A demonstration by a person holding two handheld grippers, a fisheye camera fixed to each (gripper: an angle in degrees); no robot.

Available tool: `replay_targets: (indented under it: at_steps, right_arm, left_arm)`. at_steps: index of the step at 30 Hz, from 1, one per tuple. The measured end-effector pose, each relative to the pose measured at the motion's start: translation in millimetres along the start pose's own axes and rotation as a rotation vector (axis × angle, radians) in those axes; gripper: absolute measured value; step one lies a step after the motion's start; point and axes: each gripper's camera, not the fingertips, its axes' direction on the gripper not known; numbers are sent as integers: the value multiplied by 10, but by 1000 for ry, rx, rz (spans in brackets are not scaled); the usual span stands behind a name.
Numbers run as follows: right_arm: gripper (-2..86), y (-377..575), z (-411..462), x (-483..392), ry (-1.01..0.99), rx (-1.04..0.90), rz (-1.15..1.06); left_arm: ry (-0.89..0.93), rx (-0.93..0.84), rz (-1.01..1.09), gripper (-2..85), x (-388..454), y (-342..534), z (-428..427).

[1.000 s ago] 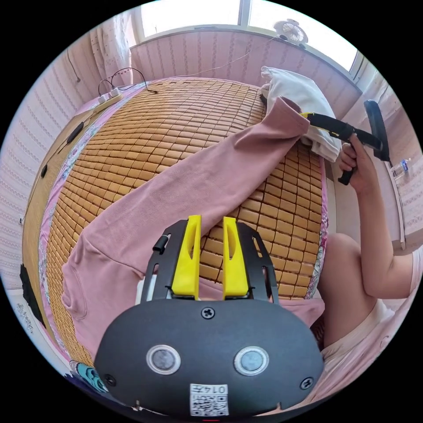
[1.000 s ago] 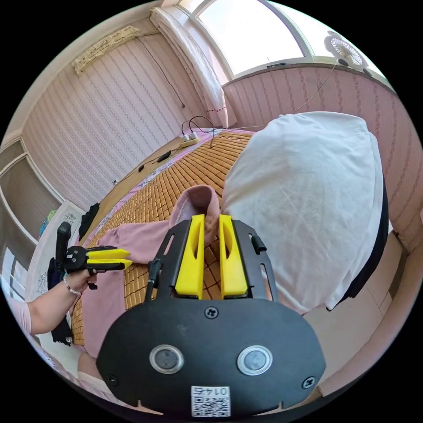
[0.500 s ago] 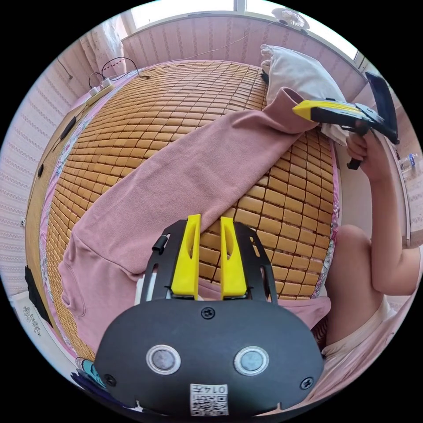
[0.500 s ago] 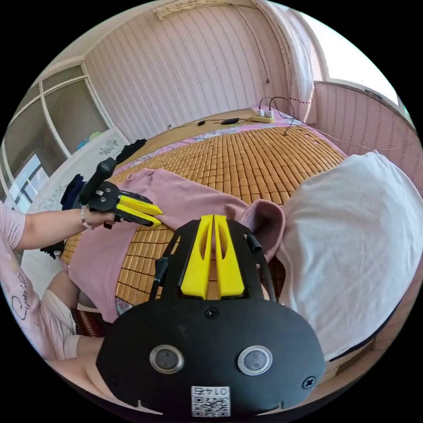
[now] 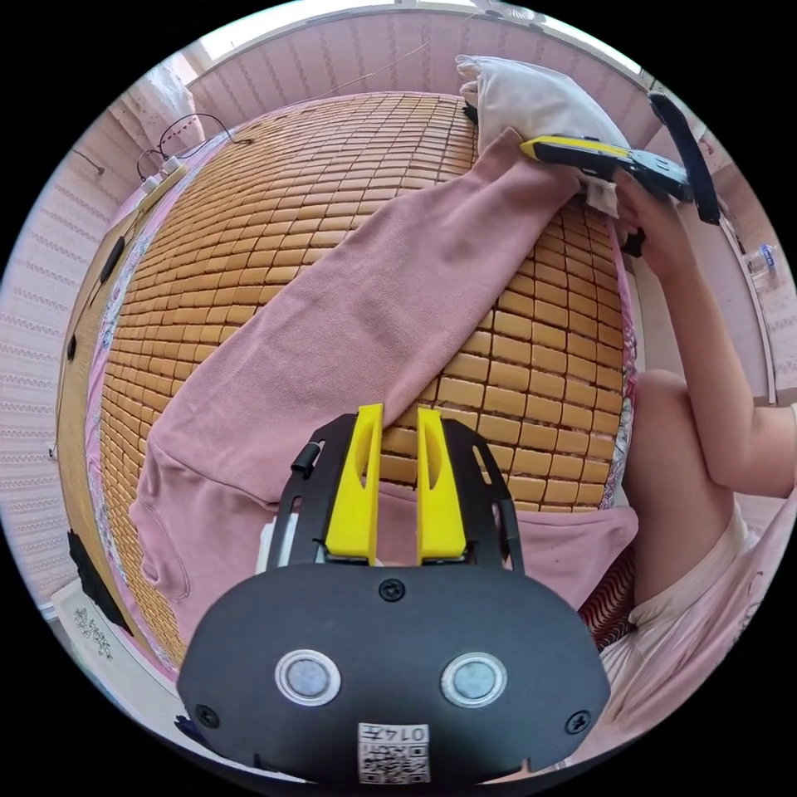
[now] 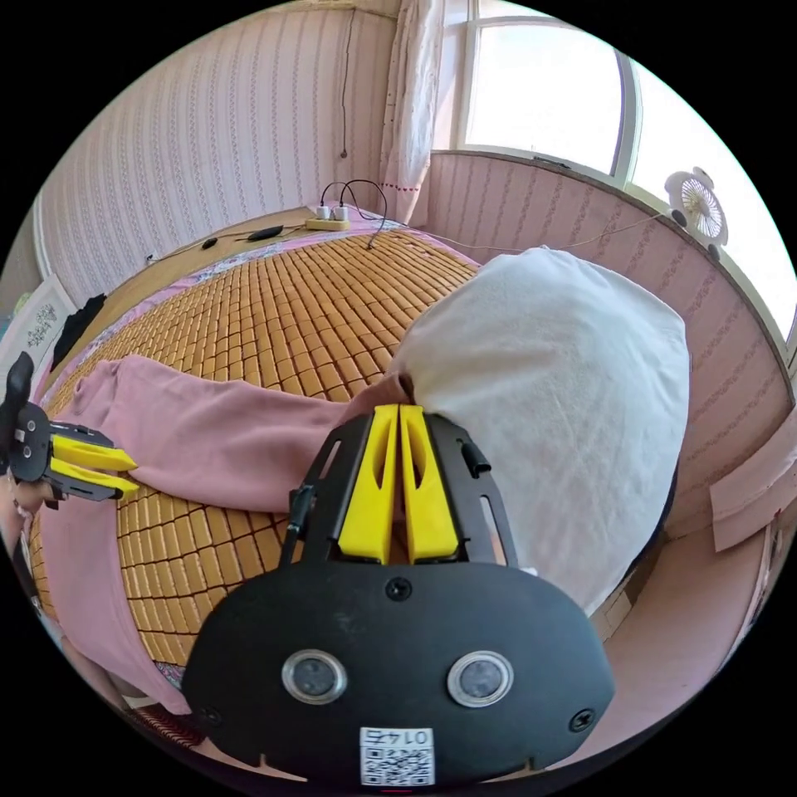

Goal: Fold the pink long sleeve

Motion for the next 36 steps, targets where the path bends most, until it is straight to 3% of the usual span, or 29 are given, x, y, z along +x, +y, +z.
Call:
replay_targets:
  at_steps: [2, 6, 12, 17, 23, 29, 32, 36]
  right_arm:
    - [17, 51, -102, -8, -29, 67, 11]
    - [68, 79, 26, -138, -47, 25, -9]
    - [5, 177, 225, -425, 51, -43, -50]
    - [-4, 309, 166, -399, -54, 42, 51]
    - [-2, 388, 430, -758, 32, -20, 61]
    - [35, 483, 196, -1098, 53, 119, 55]
    - [62, 515, 56, -1389, -4, 160, 0]
    - [65, 602, 28, -2034, -82, 149, -135]
  left_arm:
    - [3, 76, -30, 69, -89, 18, -194]
    - [-19, 160, -97, 67, -347, -99, -392]
    - [66, 73, -216, 80, -702, -371, -92]
    - [42, 111, -244, 32, -862, -312, -299]
    - [116, 163, -354, 42, -1129, 15, -549]
    - [267, 399, -365, 51, -1041, 1282, -1597]
    - [141, 365, -388, 52, -817, 2364, -2039]
    - [3, 213, -603, 53, -537, 4113, -2404]
